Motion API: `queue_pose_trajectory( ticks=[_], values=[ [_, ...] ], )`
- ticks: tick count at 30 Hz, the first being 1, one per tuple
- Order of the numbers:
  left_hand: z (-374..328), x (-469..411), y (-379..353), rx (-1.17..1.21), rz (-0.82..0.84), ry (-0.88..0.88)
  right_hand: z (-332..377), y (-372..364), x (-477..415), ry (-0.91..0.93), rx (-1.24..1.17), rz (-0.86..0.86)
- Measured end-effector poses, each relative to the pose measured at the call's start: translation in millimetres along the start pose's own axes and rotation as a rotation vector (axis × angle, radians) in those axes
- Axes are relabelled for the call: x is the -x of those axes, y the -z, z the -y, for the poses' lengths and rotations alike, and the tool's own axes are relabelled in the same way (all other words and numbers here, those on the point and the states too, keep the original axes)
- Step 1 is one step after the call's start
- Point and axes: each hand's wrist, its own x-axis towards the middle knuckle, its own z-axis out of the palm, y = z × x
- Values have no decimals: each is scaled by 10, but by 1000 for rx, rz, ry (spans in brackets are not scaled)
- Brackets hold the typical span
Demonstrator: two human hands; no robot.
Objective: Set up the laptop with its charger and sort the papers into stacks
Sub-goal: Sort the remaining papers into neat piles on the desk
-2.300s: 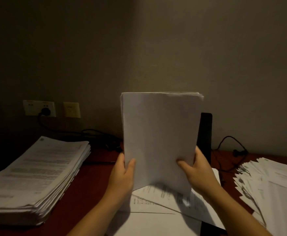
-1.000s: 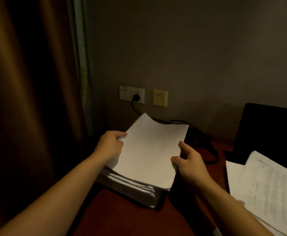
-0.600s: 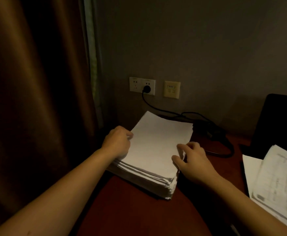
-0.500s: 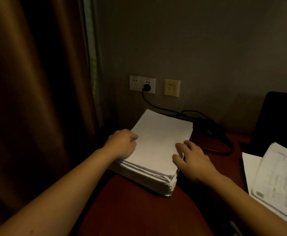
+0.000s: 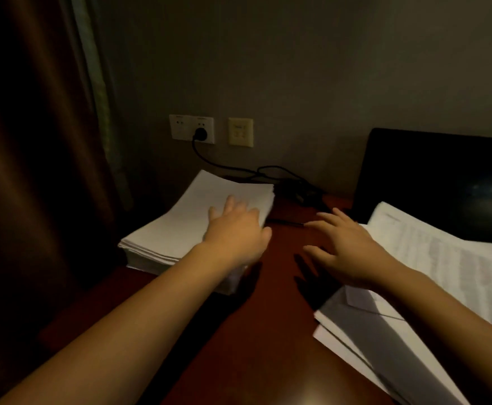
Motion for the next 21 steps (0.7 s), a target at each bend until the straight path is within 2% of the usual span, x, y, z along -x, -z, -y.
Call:
queue_pose_trajectory(
  ticks=[2,6,12,16,21],
  values=[
    [-383,48,-44,58,-4,-97,-287,53,277,-66,12,-15],
    [-1080,116,-294,127,137,-236,-910,142,888,-210,-7,28],
    [-1587,151,-656,200,231,-267,-1601,103,1362,-430,-17,121],
    [-1675,181,-775,457,112,-150,-1709,-40,1459,-399,-5,121],
    [-1495,141,-798,761,26,-102,-1668,-28,1465,-309,-32,156]
  ],
)
